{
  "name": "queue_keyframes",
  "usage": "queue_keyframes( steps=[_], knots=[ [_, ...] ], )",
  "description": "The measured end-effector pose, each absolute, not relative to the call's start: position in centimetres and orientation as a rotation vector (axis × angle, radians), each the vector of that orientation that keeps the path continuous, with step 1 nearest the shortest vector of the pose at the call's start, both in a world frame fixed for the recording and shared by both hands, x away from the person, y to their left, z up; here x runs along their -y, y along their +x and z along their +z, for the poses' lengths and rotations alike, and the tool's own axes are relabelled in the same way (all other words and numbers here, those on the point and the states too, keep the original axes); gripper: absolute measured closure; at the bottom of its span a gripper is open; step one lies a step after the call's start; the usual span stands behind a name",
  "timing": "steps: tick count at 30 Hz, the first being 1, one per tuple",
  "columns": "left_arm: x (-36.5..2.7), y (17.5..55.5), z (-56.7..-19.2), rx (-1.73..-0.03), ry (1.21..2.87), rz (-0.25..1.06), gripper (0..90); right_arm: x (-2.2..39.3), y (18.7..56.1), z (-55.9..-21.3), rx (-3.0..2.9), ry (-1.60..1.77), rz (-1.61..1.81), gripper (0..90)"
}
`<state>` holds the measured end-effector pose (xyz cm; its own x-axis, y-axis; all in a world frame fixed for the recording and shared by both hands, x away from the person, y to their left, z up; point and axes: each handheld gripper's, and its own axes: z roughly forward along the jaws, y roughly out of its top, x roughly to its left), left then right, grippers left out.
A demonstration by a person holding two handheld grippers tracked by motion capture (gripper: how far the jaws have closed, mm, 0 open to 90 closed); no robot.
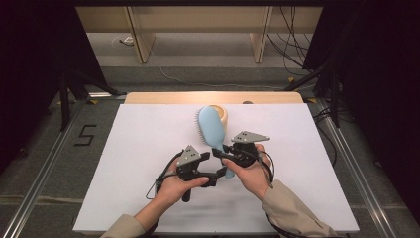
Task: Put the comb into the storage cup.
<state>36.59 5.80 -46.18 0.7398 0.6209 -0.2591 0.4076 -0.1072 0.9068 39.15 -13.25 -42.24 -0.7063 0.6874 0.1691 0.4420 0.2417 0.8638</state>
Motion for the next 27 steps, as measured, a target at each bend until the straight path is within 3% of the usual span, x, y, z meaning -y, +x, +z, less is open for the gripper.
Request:
queue_keyframes(
  steps=[27],
  knots=[
    [-5.34,37.15,-46.64,-0.843,1.694,0.169,24.1,13.05,39.09,-42.41,-2.259,1.052,1.455,70.2]
  ],
)
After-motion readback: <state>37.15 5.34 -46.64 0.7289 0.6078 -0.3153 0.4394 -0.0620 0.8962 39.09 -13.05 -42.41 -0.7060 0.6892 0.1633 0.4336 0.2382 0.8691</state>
